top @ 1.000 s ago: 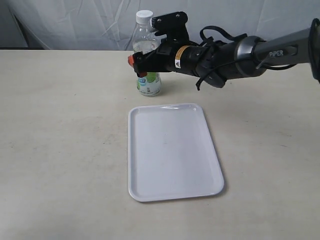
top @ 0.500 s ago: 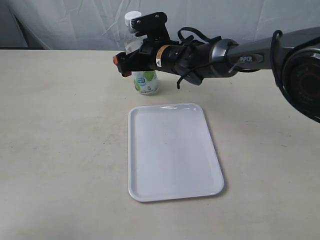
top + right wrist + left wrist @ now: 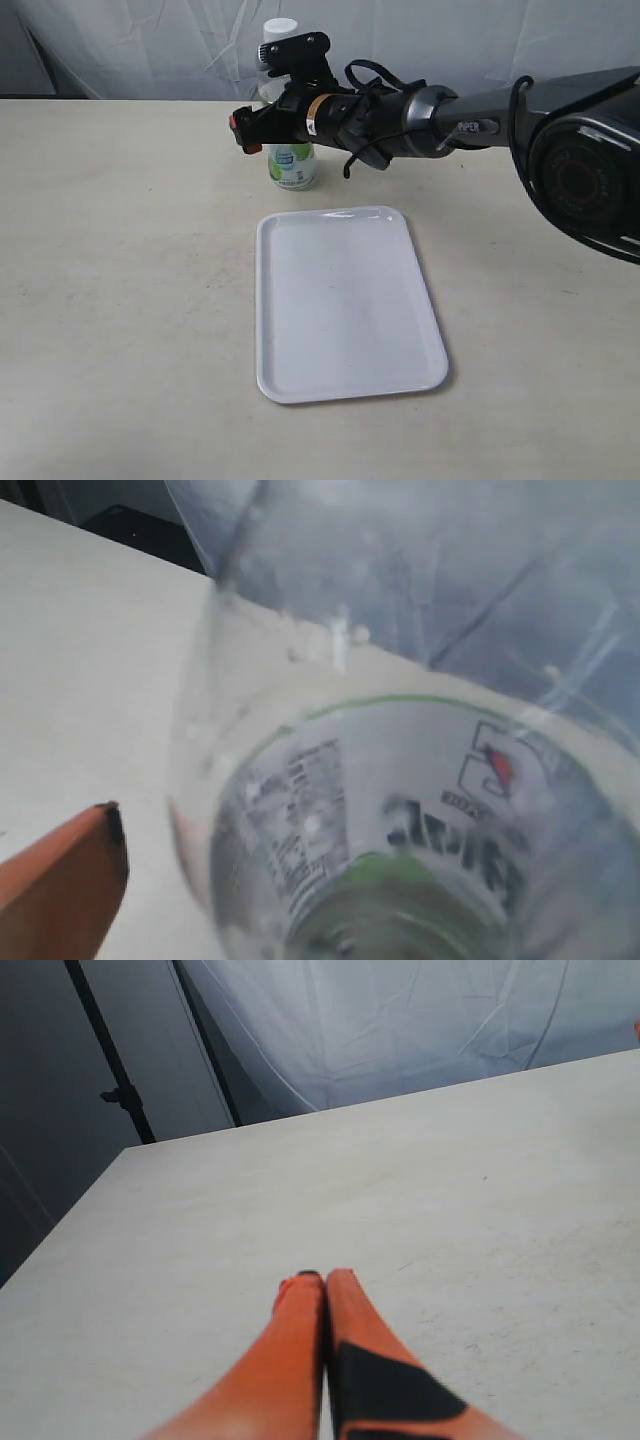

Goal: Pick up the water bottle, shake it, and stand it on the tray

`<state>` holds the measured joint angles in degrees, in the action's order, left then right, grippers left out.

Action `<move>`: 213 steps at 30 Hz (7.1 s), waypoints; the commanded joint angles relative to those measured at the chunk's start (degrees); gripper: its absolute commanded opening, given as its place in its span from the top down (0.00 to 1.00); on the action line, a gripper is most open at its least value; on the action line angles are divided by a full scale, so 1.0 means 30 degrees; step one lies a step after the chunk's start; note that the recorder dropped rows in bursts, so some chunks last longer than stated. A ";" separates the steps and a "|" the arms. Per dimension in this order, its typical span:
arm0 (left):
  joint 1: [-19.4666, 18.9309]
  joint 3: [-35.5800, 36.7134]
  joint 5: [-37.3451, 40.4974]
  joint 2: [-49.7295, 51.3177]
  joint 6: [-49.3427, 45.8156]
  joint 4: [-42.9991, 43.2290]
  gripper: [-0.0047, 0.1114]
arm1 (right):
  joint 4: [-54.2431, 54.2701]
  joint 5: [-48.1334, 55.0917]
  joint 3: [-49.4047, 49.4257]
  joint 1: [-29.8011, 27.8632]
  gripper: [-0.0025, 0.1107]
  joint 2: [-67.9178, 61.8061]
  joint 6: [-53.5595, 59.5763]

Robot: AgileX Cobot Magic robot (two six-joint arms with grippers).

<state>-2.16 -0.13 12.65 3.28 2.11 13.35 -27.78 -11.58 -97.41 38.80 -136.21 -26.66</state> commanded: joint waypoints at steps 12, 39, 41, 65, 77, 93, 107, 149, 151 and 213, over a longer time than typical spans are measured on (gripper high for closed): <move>-0.0015 0.0042 -0.0250 -0.0080 0.0158 -0.0070 0.96 | 0.0527 0.1879 -0.1178 -0.0142 0.74 -0.0878 0.0048; -0.0015 0.0042 -0.0250 -0.0080 0.0158 -0.0070 0.96 | 0.0438 0.8325 0.4391 -0.0142 0.98 0.7628 -0.0016; -0.0015 0.0042 -0.0250 -0.0080 0.0158 -0.0070 0.96 | 0.0438 0.8138 0.6146 -0.0142 0.98 0.9083 -0.0016; -0.0015 0.0042 -0.0250 -0.0080 0.0158 -0.0070 0.96 | 0.5713 0.3749 1.8873 0.1584 0.98 2.1800 0.1793; -0.0015 0.0042 -0.0250 -0.0080 0.0158 -0.0070 0.96 | 0.5106 0.8811 1.8873 0.2947 0.98 2.4731 0.2251; -0.0015 0.0042 -0.0250 -0.0080 0.0158 -0.0070 0.96 | -1.0785 1.6083 1.8585 0.4752 0.98 2.6463 -1.2715; -0.0015 0.0042 -0.0250 -0.0080 0.0158 -0.0070 0.96 | -0.6881 1.3703 1.7316 0.5611 0.98 2.6676 -0.8983; -0.0015 0.0042 -0.0250 -0.0080 0.0158 -0.0070 0.96 | 0.0993 1.2999 1.7192 0.7288 0.98 3.1460 -0.5444; -0.0015 0.0042 -0.0250 -0.0080 0.0158 -0.0070 0.96 | 0.3109 1.3825 1.8913 0.7324 0.98 3.0564 -0.4650; -0.0015 0.0042 -0.0250 -0.0080 0.0158 -0.0070 0.96 | -0.2788 1.3586 2.1133 0.8088 0.98 3.2612 -0.8065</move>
<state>-2.16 -0.13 12.65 3.28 2.11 13.35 -29.72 33.79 -30.78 63.11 -41.42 -51.41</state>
